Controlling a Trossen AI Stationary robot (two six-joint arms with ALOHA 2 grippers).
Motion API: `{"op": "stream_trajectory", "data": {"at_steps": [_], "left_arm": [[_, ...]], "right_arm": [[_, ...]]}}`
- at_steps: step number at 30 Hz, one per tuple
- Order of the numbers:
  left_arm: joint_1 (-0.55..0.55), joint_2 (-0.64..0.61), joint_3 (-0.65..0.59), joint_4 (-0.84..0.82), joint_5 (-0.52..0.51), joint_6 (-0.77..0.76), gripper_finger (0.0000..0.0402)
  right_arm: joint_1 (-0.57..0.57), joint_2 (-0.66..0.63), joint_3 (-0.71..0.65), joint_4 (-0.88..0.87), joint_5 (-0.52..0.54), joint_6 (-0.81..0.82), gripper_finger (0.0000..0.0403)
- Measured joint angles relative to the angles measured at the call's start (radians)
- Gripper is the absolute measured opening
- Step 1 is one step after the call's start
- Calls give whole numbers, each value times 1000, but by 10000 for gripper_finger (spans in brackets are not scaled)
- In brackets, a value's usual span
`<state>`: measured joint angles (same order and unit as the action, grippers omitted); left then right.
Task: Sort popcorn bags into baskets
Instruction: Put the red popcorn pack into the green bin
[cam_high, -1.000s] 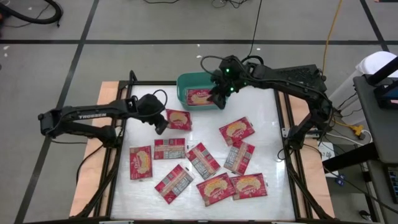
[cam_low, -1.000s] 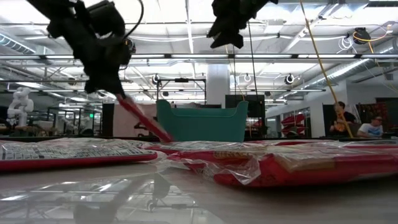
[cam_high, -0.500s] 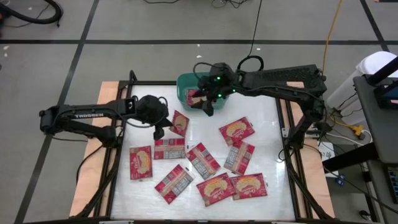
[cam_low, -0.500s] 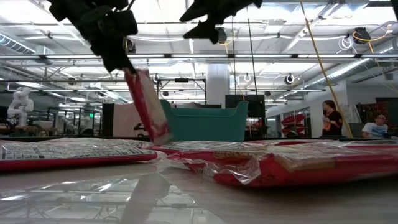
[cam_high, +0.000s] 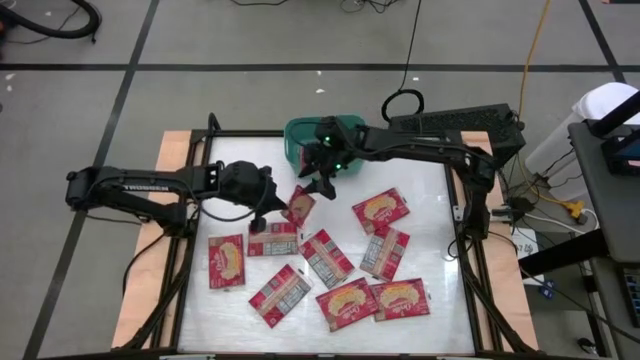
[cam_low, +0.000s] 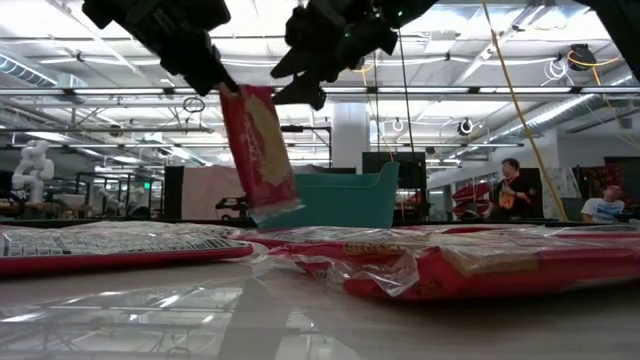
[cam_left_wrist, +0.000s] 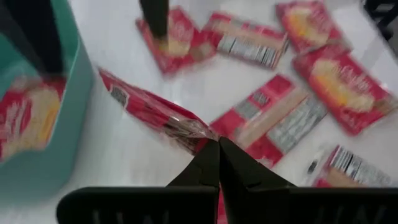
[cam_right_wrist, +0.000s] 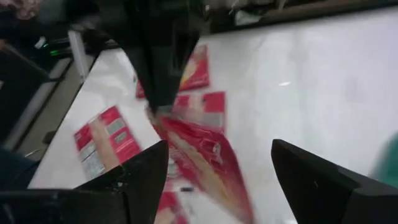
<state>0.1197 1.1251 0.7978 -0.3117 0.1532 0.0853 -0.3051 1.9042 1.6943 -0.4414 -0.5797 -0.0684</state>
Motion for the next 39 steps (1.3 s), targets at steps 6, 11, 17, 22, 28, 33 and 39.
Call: {"op": "stream_trajectory", "data": {"at_steps": [6, 11, 17, 22, 28, 33, 39], "left_arm": [[-17, 2, -1, 29, -14, 13, 0], [-17, 3, -1, 28, -38, 15, 0], [-12, 3, -1, 33, -128, -32, 1], [7, 3, -1, 46, -172, -159, 26], [10, -24, -1, 84, -289, -268, 96], [35, -59, -1, 62, -337, -418, 144], [73, -76, -1, 49, -338, -602, 158]], "right_arm": [[34, 30, -1, -4, -57, -30, 237], [52, 30, 0, -17, -52, -40, 163], [51, 30, 0, -55, -49, -3, 45], [51, 29, 0, -82, -27, 51, 10], [52, -19, -1, -174, 37, 88, 4], [47, -78, -1, -232, 111, 161, 2], [31, -174, 0, -233, 207, 243, 1]]}}
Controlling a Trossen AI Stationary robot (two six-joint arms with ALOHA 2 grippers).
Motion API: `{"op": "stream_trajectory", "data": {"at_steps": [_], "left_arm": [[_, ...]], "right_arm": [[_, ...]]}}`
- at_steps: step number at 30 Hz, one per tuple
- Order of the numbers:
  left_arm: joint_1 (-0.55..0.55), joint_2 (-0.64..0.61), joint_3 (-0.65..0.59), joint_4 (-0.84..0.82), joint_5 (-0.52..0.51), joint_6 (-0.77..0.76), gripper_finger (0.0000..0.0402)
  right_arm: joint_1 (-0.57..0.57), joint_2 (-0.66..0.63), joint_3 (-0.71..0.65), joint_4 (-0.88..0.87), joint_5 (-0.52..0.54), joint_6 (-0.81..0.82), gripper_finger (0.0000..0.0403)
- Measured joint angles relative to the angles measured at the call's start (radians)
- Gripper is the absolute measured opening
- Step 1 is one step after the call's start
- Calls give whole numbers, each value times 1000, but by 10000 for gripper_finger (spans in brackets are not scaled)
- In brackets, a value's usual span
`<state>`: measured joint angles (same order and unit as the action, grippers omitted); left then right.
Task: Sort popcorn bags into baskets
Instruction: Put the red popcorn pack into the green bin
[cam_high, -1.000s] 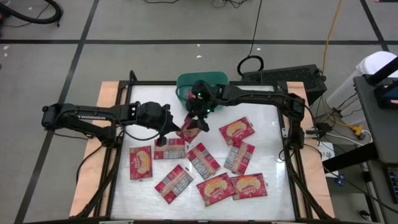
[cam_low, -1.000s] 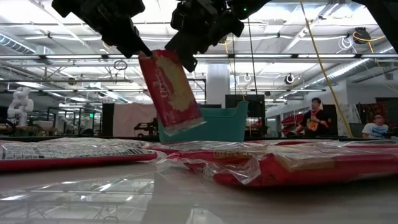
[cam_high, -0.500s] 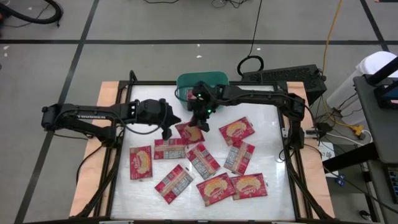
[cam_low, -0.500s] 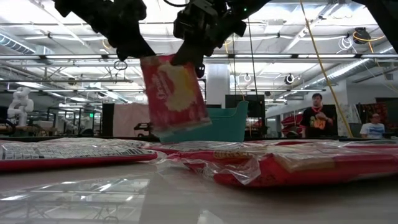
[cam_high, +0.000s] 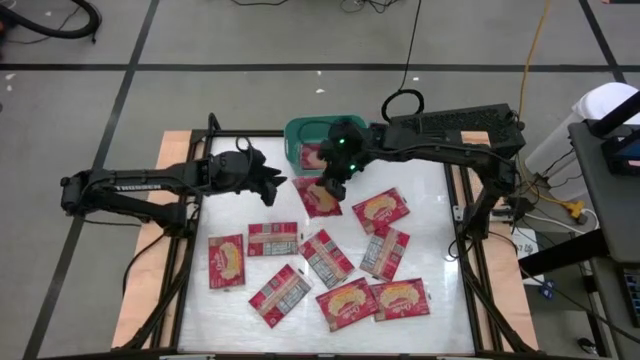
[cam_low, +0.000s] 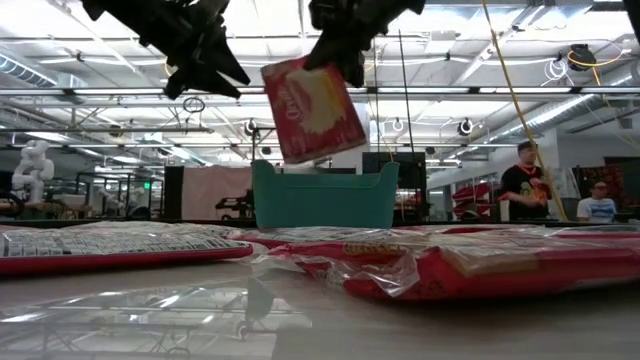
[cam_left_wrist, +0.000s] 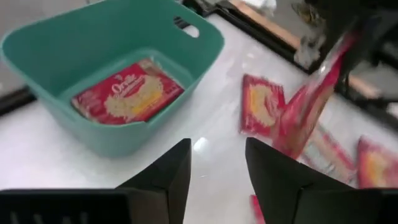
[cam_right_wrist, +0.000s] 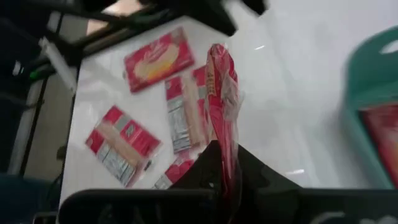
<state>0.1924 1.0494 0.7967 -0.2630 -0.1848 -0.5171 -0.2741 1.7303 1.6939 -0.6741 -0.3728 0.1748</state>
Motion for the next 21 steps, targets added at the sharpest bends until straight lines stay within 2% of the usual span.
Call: {"op": "stream_trajectory", "data": {"at_steps": [2, 7, 14, 21], "left_arm": [[22, 0, 0, -3, 13, -78, 158], [62, 0, 0, -8, 60, -120, 159], [94, -4, 0, 4, 54, -84, 159], [97, -4, 0, 194, 68, -121, 159]], "right_arm": [[-14, -32, 0, 0, 37, 21, 1], [-60, -113, 0, 4, 122, 62, 1], [-139, -197, 0, 49, 225, 164, 0], [-180, -205, 0, 210, 245, 268, 0]]}}
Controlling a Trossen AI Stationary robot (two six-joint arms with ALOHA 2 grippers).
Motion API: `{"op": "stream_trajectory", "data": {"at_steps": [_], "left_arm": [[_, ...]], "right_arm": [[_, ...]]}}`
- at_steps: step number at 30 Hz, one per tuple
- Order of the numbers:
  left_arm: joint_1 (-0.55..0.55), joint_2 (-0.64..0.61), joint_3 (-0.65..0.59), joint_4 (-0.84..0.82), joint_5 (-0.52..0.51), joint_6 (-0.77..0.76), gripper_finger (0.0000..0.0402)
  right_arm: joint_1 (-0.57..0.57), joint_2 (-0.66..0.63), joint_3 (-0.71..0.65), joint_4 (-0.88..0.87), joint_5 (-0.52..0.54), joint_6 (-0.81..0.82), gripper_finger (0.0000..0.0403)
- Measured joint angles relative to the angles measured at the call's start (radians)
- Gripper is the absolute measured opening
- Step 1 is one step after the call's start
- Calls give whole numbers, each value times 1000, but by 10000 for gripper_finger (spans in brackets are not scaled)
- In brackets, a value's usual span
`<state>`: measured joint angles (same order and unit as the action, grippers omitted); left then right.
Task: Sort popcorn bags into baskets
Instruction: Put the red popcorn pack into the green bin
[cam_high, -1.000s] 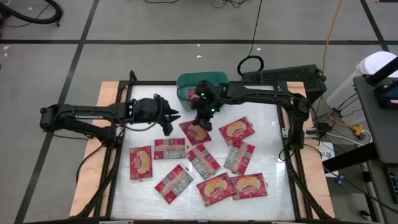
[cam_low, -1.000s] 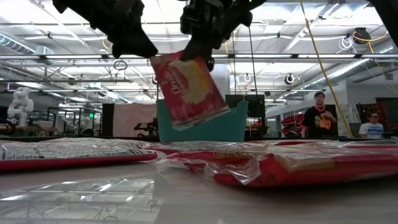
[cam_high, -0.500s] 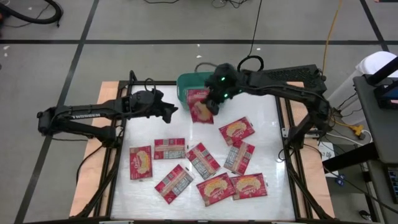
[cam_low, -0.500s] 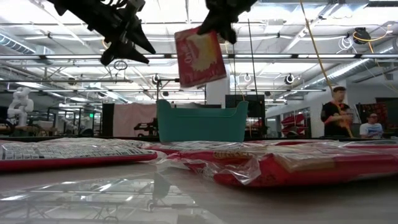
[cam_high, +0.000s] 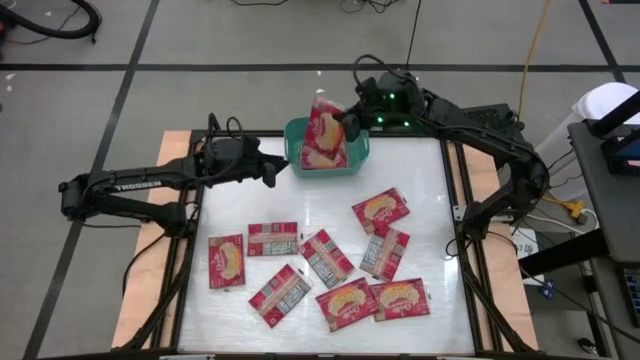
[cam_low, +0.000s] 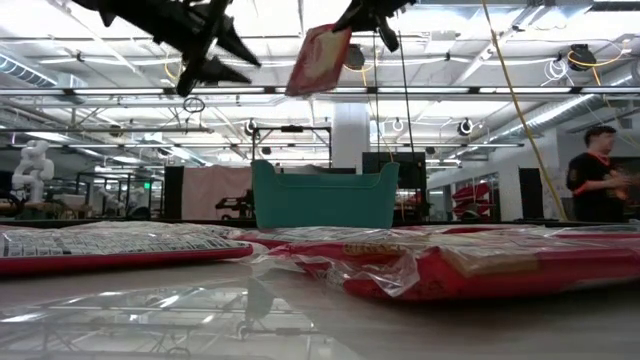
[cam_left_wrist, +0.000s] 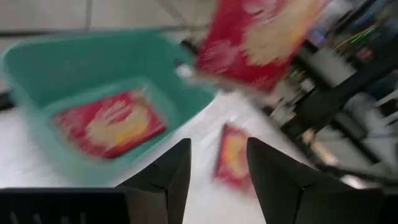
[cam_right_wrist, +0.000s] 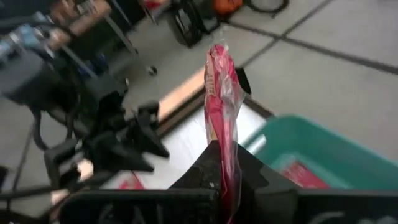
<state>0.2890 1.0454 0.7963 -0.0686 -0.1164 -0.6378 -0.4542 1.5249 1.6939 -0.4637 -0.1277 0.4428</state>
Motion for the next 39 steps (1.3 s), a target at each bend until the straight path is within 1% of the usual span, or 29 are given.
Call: {"op": "stream_trajectory", "data": {"at_steps": [4, 7, 11, 13, 16, 19, 24, 27, 31, 33, 35, 39], "left_arm": [[20, 0, 0, 153, 8, -23, 161], [47, 0, 0, 275, 11, -31, 177], [96, 0, 0, 389, 14, -33, 225], [121, 0, 0, 397, 13, -42, 253], [159, 0, 0, 409, 33, -73, 291], [184, 5, 0, 426, 48, -83, 311], [220, 16, 0, 429, 66, -85, 314], [236, 29, 1, 445, 72, -77, 301], [265, 36, 0, 450, 90, -76, 279], [285, 49, 2, 447, 98, -103, 275], [303, 68, 0, 451, 109, -127, 280], [333, 135, 0, 587, 194, -131, 310]], "right_arm": [[-10, 9, -3, 98, 9, 20, 0], [-12, 8, -37, 186, 30, 41, 0], [-31, -4, -118, 316, 20, 117, 0], [-43, -5, -171, 423, 12, 169, 0], [-67, -12, -262, 615, -59, 232, 0], [-81, -16, -348, 796, -89, 305, 0], [-93, -13, -474, 1062, -109, 406, 0], [-108, -15, -534, 1190, -108, 466, 0], [-140, -14, -581, 1310, -107, 547, 0], [-152, -15, -588, 1343, -105, 572, 0], [-157, -15, -588, 1341, -105, 594, 0], [-155, -15, -589, 1329, -106, 611, 0]]}}
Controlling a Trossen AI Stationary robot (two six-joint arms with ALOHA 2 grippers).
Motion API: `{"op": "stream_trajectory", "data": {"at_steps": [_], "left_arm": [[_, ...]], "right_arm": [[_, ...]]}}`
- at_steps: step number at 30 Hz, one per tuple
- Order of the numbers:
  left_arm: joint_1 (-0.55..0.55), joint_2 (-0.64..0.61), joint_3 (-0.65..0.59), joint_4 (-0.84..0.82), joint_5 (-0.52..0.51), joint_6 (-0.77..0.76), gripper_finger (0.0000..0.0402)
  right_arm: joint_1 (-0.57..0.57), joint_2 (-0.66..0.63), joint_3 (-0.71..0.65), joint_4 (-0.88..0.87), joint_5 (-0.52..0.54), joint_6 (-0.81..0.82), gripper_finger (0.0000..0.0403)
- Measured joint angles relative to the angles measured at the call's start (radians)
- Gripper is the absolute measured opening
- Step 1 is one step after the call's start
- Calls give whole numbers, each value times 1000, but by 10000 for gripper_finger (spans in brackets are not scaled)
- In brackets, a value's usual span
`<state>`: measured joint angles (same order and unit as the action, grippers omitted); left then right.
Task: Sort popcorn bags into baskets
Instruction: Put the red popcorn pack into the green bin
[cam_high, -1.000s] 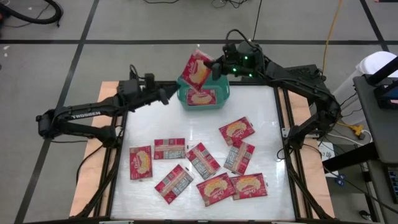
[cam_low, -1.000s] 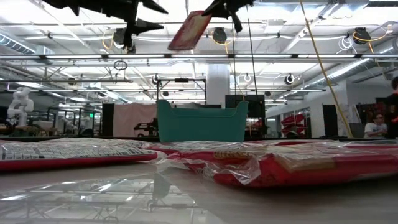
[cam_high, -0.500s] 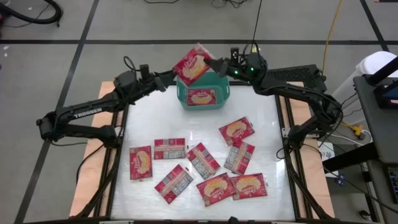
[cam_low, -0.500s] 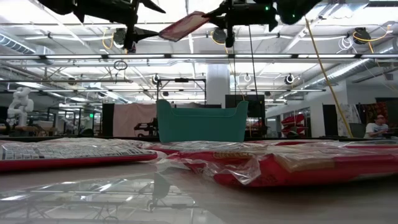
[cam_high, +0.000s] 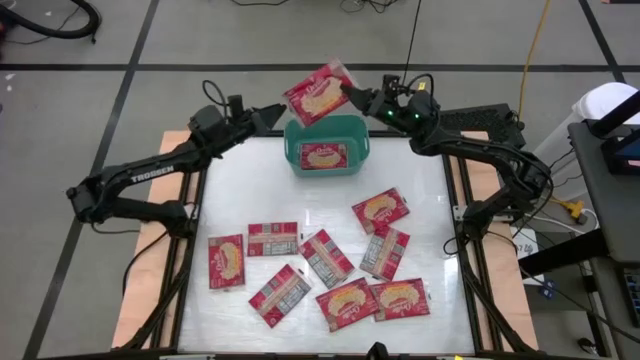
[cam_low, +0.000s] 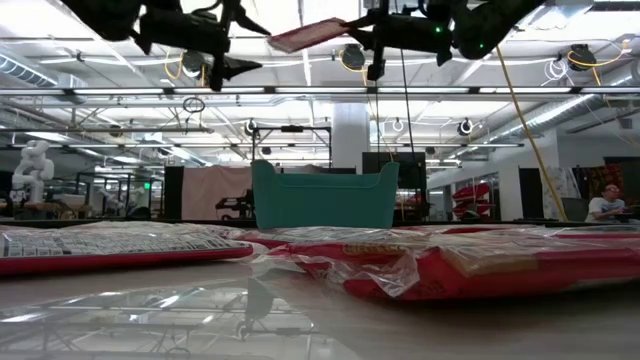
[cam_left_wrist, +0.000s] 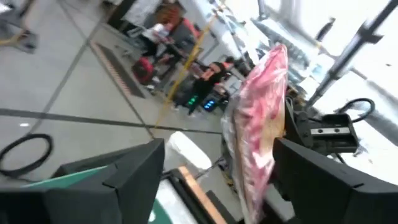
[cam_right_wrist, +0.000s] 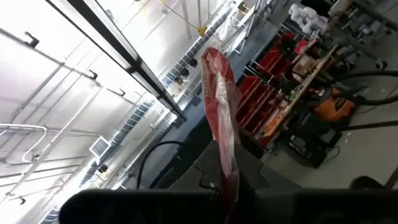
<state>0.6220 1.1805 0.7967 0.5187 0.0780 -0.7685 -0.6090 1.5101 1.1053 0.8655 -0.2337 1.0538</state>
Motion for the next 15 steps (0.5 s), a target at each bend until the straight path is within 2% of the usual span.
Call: {"op": "stream_trajectory", "data": {"at_steps": [4, 7, 11, 15], "left_arm": [[22, 77, 1, 162, 55, -34, 330], [40, 119, 0, 197, 65, -62, 320], [65, 146, 0, 271, 97, -76, 268], [98, 160, 0, 277, 192, -83, 186]], "right_arm": [[8, 1, 0, -26, -1, -1, 0], [8, 1, 0, -27, -1, -3, 0], [8, 1, 0, -50, -3, -18, 0], [8, 1, 0, -82, -4, -22, 0]]}}
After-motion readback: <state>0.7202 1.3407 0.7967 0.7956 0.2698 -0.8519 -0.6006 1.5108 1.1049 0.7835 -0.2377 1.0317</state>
